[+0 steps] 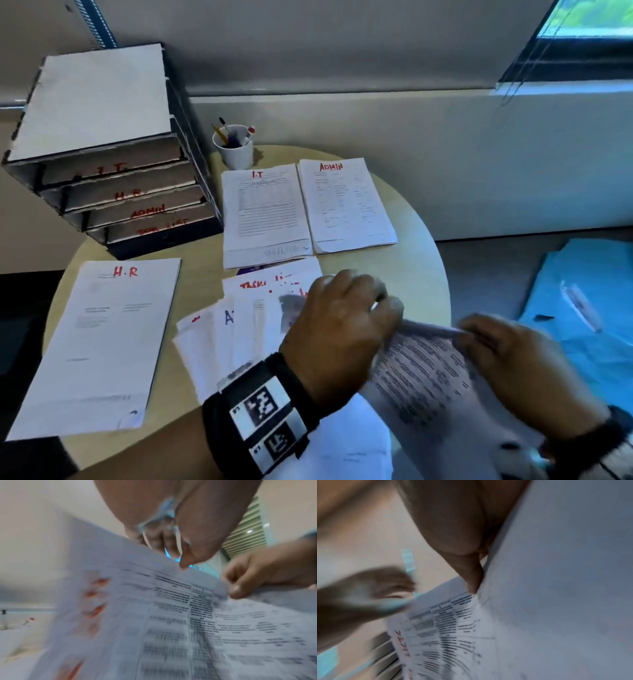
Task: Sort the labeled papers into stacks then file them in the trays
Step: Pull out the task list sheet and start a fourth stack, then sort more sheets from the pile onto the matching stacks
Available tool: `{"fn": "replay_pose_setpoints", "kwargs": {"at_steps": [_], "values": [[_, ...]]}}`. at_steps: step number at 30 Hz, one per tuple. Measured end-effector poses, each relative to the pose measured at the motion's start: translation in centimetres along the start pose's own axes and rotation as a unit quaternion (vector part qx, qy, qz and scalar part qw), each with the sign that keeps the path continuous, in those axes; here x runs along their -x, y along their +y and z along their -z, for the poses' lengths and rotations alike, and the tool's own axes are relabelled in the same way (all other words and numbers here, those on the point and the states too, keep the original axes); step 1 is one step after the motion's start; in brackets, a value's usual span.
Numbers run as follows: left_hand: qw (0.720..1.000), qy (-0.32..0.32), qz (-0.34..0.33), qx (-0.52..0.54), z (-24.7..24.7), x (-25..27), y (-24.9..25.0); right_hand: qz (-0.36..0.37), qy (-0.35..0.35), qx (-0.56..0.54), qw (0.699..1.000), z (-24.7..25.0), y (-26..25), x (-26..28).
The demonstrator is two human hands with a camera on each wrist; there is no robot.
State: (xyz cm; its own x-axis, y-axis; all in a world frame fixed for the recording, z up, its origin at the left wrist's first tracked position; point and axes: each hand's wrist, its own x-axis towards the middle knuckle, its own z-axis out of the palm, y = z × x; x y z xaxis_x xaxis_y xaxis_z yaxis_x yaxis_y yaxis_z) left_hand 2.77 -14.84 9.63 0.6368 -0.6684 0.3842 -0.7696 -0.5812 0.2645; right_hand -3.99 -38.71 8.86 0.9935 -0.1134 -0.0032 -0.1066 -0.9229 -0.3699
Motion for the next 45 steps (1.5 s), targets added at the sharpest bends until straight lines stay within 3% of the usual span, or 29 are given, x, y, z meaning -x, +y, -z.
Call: {"fn": "replay_pose_setpoints", "kwargs": {"at_steps": [2, 3, 6, 8, 11, 14, 20, 30, 32, 35, 37, 38, 39, 41, 42, 45], "values": [[0.997, 0.032, -0.043, 0.049, -1.2, 0.9, 1.0, -0.117, -0.020, -0.089, 0.989, -0.2, 5.6, -0.4], [0.995, 0.010, -0.074, 0.070, -2.4, 1.4, 1.5, -0.161, -0.020, -0.123, 0.979, -0.4, 8.3, -0.4], [0.972, -0.191, -0.128, 0.041, -7.4, 2.8, 1.9, -0.278, 0.007, -0.172, 0.945, -2.2, 14.8, -0.2], [0.929, -0.348, -0.123, -0.017, -11.3, 2.8, 1.7, -0.318, 0.011, -0.196, 0.927, -4.4, 17.7, -0.2], [0.878, -0.462, -0.116, -0.048, -16.1, 2.0, 1.0, -0.340, 0.010, -0.203, 0.918, -8.0, 19.5, -1.2], [0.872, -0.476, -0.109, -0.047, -18.2, 0.9, 1.1, -0.351, 0.024, -0.222, 0.909, -10.3, 19.3, -2.5], [0.870, -0.472, -0.127, -0.066, -17.5, 3.1, -1.1, -0.337, -0.035, -0.226, 0.913, -10.7, 18.1, -4.0], [0.893, -0.436, -0.106, -0.050, -16.0, 7.9, -3.9, -0.351, -0.073, -0.195, 0.913, -15.6, 15.9, -4.8], [0.910, -0.402, -0.094, -0.034, -15.3, 7.9, -3.7, -0.357, -0.085, -0.178, 0.913, -15.7, 15.7, -5.3], [0.967, -0.255, -0.006, 0.000, -13.7, 8.5, -5.0, -0.355, -0.106, -0.114, 0.922, -14.9, 14.2, -5.7], [0.970, -0.186, 0.159, 0.003, -11.8, 9.4, -7.8, -0.353, -0.066, -0.053, 0.932, -13.4, 12.3, -5.3], [0.941, -0.187, 0.282, -0.004, -10.6, 10.2, -9.8, -0.334, -0.027, -0.033, 0.942, -12.7, 10.8, -5.2], [0.895, -0.192, 0.401, -0.011, -9.8, 11.3, -11.7, -0.305, 0.008, -0.021, 0.952, -11.9, 9.1, -5.1], [0.803, -0.210, 0.558, -0.009, -8.5, 13.6, -14.7, -0.216, 0.031, -0.039, 0.975, -11.2, 4.8, -5.0], [0.781, -0.225, 0.583, -0.001, -8.2, 14.6, -15.6, -0.162, 0.011, -0.061, 0.985, -11.9, 2.6, -5.0], [0.774, -0.262, 0.576, 0.030, -8.7, 15.9, -16.0, -0.039, -0.148, -0.095, 0.984, -15.6, -3.8, -4.1]]}}
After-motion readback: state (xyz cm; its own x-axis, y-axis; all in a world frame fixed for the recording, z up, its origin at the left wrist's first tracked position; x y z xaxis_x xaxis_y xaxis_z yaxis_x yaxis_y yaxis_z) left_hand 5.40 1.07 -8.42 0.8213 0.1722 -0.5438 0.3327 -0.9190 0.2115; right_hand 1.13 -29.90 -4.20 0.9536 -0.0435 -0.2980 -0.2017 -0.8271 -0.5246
